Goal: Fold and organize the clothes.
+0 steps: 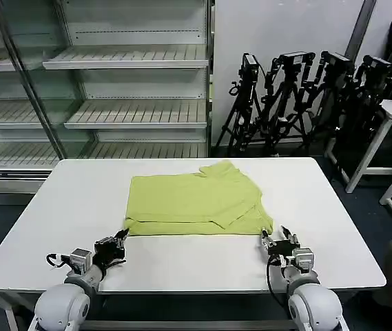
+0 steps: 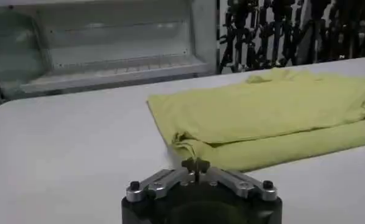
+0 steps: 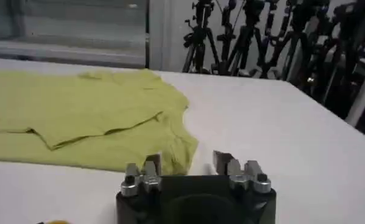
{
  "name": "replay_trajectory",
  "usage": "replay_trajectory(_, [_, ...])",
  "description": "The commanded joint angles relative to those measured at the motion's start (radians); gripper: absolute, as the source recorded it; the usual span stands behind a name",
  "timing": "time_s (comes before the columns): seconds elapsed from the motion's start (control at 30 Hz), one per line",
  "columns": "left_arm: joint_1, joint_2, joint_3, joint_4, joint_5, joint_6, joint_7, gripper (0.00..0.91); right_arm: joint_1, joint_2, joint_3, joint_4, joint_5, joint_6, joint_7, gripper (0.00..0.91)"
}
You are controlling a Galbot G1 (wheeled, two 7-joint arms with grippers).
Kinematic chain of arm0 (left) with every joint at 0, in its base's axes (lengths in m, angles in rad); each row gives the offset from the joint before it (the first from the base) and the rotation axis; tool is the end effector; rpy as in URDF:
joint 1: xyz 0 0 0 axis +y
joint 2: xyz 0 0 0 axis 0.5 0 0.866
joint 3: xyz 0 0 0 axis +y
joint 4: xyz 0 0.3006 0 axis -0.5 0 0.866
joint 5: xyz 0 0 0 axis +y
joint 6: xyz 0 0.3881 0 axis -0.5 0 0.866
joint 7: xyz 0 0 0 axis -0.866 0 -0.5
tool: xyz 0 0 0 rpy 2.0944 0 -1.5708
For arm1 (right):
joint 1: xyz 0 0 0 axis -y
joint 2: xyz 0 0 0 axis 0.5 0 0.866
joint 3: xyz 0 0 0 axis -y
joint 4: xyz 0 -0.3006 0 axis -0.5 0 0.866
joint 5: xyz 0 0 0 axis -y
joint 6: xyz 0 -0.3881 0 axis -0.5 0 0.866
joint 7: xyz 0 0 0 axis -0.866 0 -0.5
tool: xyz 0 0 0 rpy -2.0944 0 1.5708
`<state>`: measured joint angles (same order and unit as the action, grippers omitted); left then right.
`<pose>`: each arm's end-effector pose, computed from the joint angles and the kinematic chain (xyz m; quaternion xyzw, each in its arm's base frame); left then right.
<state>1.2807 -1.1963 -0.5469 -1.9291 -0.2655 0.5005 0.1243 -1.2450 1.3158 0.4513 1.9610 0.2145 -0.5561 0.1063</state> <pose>0.3188 0.0681 -0.2300 -0.0981 -0.9747 -0.0492 0.1947 0.3206 -0.0135 -0.2219 0.0239 -0.9805 0.0370 0.1916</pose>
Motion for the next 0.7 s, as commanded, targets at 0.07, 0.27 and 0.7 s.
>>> replay_trajectory(0.07, [-0.003, -0.001, 0.006, 0.002, 0.004, -0.001, 0.000, 0.010, 0.046, 0.004, -0.011, -0.047, 0.029, -0.021, -0.012, 0.000])
replay_trajectory(0.27, [-0.007, 0.002, 0.004, -0.003, 0.006, -0.001, 0.006, 0.010, 0.044, 0.003, -0.010, -0.039, 0.030, -0.021, -0.011, 0.000])
replay_trajectory(0.7, [0.026, -0.005, 0.001, -0.029, 0.006, -0.005, 0.008, 0.010, -0.068, -0.017, 0.022, 0.068, 0.048, -0.020, -0.016, 0.000])
